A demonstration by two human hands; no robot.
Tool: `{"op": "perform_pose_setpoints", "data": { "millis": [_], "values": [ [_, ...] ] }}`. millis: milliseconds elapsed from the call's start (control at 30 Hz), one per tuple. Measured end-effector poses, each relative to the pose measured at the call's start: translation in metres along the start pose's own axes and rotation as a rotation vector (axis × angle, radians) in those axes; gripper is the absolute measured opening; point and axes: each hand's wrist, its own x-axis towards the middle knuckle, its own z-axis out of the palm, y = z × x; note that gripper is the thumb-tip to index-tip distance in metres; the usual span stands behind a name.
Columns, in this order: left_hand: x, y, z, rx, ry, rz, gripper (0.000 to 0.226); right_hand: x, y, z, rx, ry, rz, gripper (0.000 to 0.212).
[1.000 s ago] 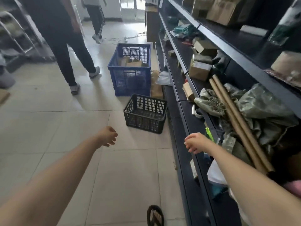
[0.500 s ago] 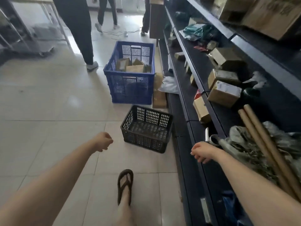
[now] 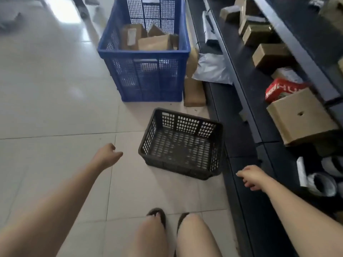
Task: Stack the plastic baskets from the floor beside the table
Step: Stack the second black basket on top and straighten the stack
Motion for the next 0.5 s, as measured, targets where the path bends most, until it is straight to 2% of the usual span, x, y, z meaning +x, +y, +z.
{"op": "perform_pose_setpoints", "data": {
  "millis": [67,133,200,267,300,400,467,500],
  "values": [
    [0.058,-0.001,0.040,-0.005,0.036,0.025,0.054,0.060,-0.005,0.026,0.039,0.003,0.060,0.043],
    [0.119,-0.005,0.089,-0.015,0.066,0.044,0.062,0.122,-0.009,0.054,0.158,-0.001,0.144,0.077],
    [0.177,-0.012,0.139,-0.034,0.074,0.032,0.072,0.186,-0.008,0.078,0.280,0.060,0.182,0.097],
    [0.229,-0.018,0.184,-0.073,0.055,0.004,0.077,0.252,0.001,0.097,0.444,0.102,0.169,0.096],
    [0.254,-0.021,0.201,-0.117,0.030,-0.019,0.076,0.279,0.003,0.104,0.534,0.099,0.138,0.087],
    [0.314,-0.025,0.231,-0.354,-0.122,-0.025,0.047,0.329,-0.001,0.116,0.705,0.033,-0.025,0.035],
    [0.331,-0.026,0.235,-0.411,-0.165,0.026,0.026,0.344,-0.005,0.123,0.639,0.089,-0.083,0.048],
    [0.328,-0.026,0.231,-0.405,-0.156,0.039,0.027,0.340,-0.007,0.123,0.613,0.123,-0.077,0.054]
  ]
}}
